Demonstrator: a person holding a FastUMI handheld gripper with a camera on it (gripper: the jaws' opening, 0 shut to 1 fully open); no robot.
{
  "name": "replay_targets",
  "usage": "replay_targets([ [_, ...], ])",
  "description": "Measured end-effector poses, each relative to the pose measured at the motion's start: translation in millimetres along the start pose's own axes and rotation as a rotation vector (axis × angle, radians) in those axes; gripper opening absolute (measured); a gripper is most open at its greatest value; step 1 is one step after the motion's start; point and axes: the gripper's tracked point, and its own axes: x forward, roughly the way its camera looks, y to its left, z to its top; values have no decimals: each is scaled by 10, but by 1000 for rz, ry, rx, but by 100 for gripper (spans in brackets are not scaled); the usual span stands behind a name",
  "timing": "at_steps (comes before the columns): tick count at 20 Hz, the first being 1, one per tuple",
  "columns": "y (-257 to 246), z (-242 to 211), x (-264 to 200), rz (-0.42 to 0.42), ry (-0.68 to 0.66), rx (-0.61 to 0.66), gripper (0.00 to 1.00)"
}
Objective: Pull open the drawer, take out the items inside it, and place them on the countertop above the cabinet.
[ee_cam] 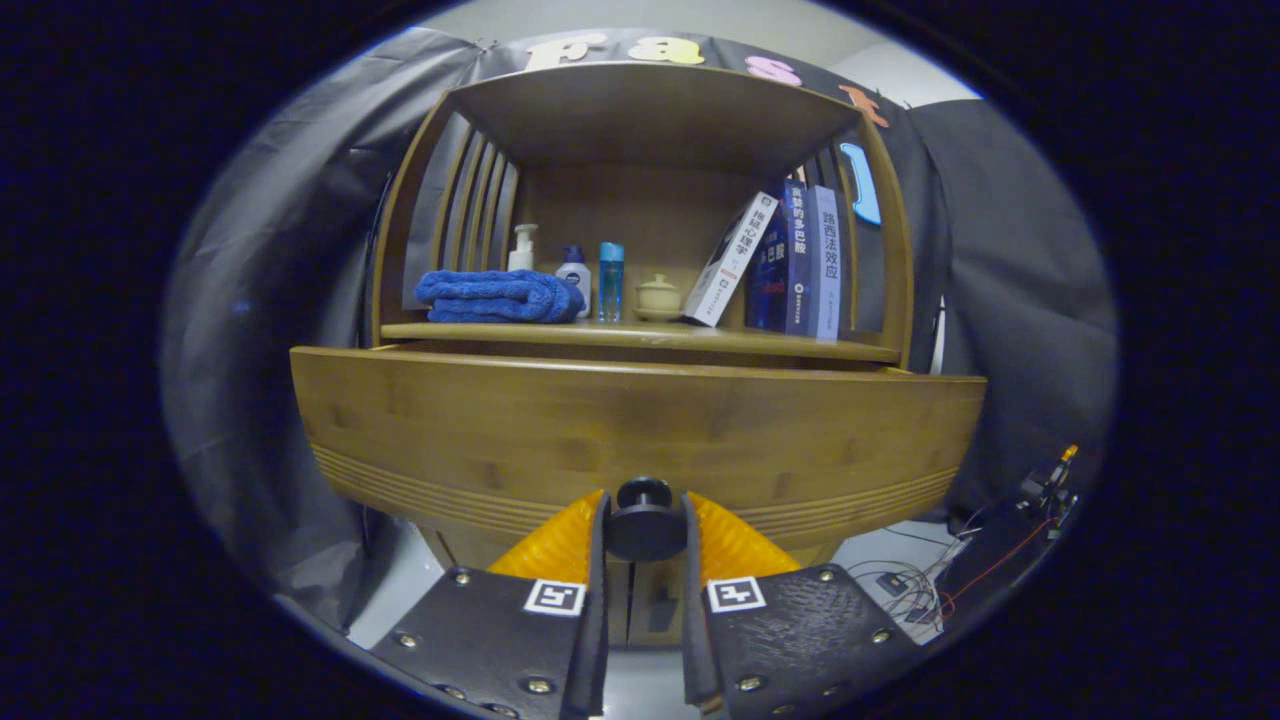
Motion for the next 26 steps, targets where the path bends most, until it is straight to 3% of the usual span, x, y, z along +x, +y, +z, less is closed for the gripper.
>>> replay_targets([
  [7,-21,-142,-451,-18,37,4,30],
  [18,10,-206,-677,-1,41,39,30],
  [21,62,-344,-1042,7,48,37,30],
  [24,57,-376,-1107,12,86,46,30],
  [25,49,-367,-1107,11,101,51,30],
  [26,59,-344,-1132,16,99,62,39],
])
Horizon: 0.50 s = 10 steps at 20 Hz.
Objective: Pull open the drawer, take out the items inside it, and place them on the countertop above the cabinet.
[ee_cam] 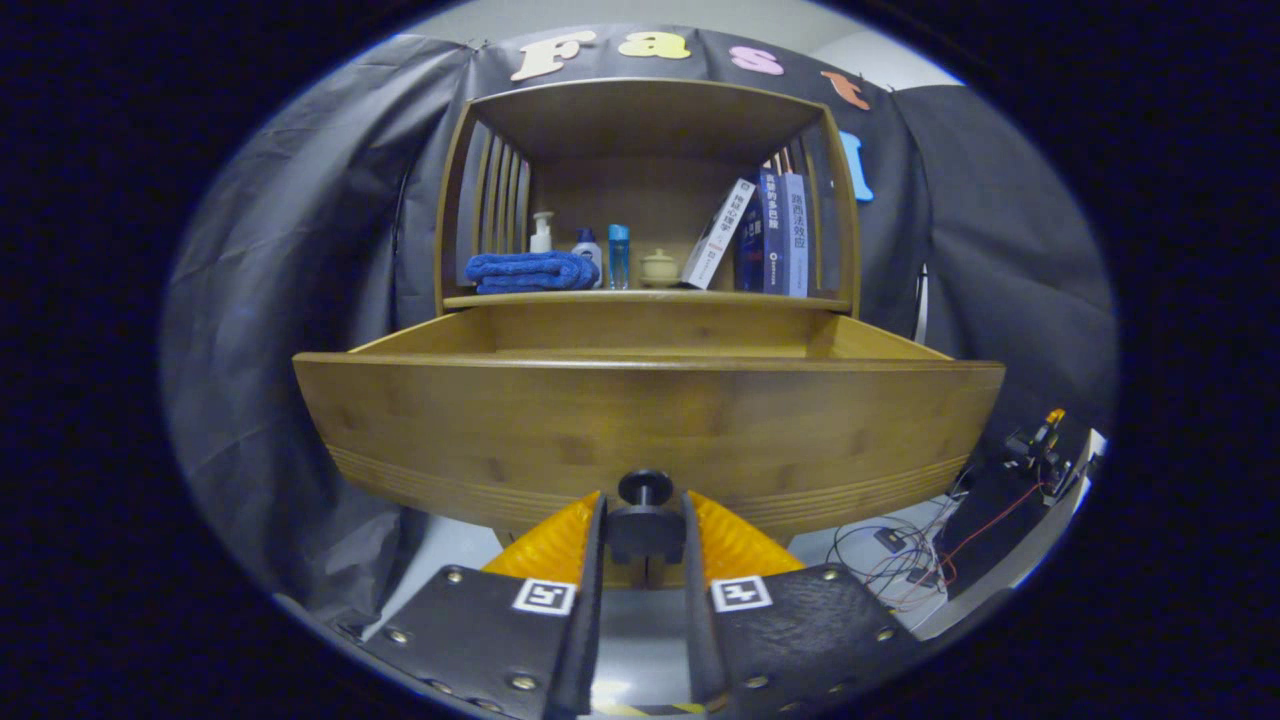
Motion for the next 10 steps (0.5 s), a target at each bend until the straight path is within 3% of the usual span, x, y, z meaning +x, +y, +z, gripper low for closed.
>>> replay_targets([
  [5,-120,412,-161,-41,-52,-30,81],
  [10,-133,957,-254,-46,-107,-38,89],
])
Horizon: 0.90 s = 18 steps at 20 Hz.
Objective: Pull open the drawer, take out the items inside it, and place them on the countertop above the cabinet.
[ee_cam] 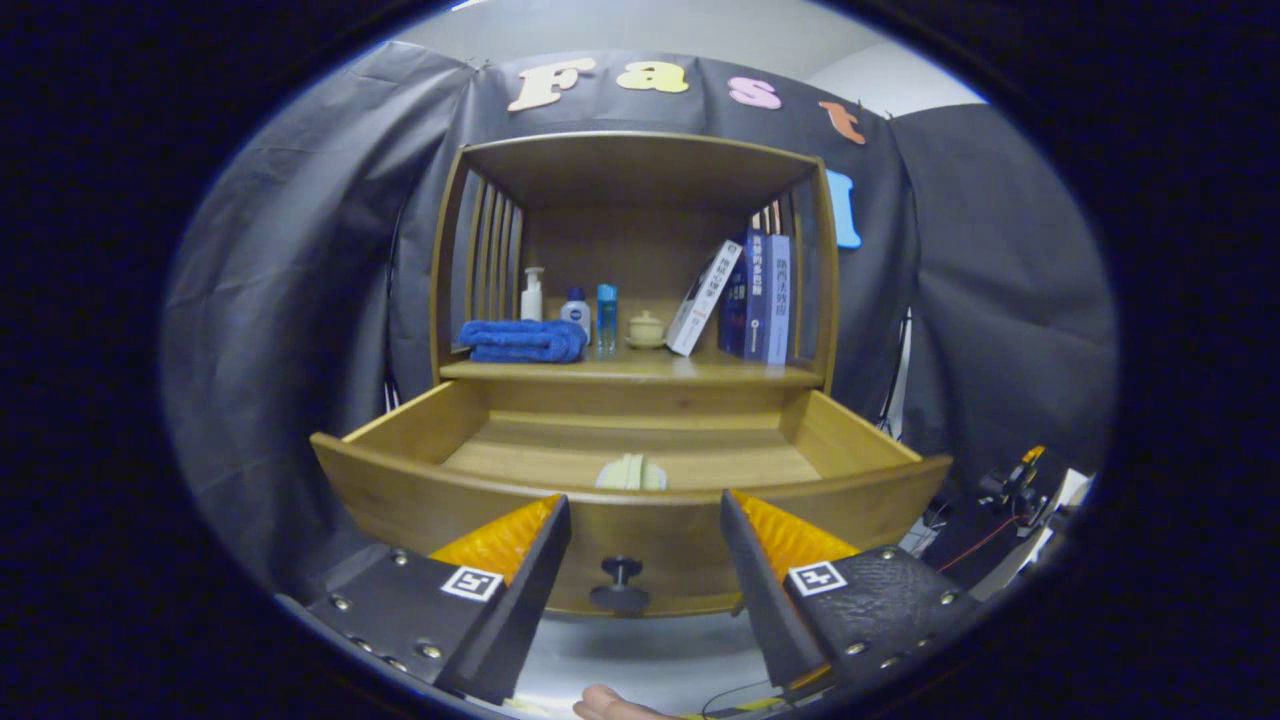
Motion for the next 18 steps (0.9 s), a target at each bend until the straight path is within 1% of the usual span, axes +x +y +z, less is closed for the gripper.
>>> replay_targets([
  [2,-33,171,143,-9,5,15,95],
  [5,-82,316,390,-33,59,32,96],
  [8,8,292,678,4,164,51,97],
  [10,49,381,873,30,179,85,98],
  [13,61,263,1138,37,284,81,98],
  [15,194,177,1311,91,353,120,97],
  [16,229,123,1410,99,380,136,96],
  [18,184,-70,1544,71,468,123,94],
])
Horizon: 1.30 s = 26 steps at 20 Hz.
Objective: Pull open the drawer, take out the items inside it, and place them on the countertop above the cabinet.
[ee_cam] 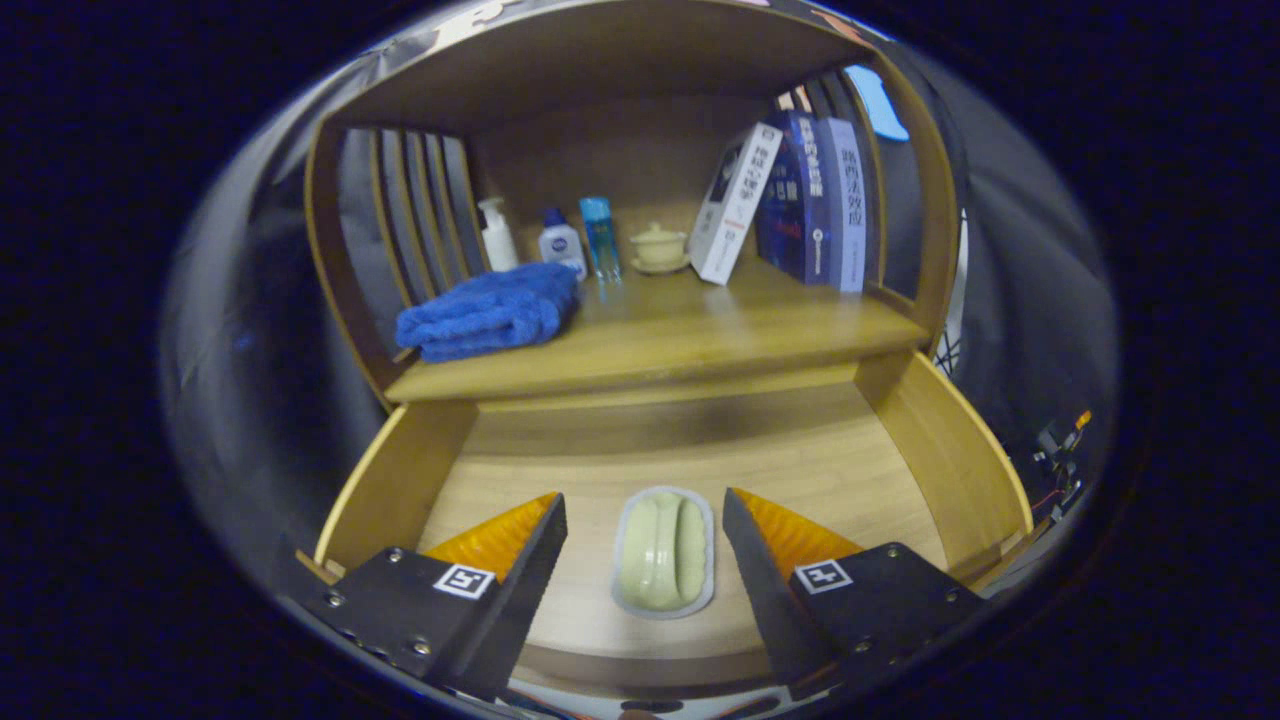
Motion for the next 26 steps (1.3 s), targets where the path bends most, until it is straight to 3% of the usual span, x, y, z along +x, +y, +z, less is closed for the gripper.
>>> replay_targets([
  [3,-21,-240,201,-21,115,-30,94],
  [4,-68,-319,243,-44,140,-43,89],
  [7,109,-513,303,41,185,-86,74],
  [8,76,-681,355,24,214,-140,70],
  [10,122,-557,305,45,160,-147,24],
  [13,108,-600,331,52,137,-107,16],
  [17,86,-417,273,35,-7,-45,16],
  [18,142,-359,236,65,-37,-26,16],
  [24,212,77,-98,61,-219,-119,16],
  [26,337,129,-213,96,-236,-124,16],
])
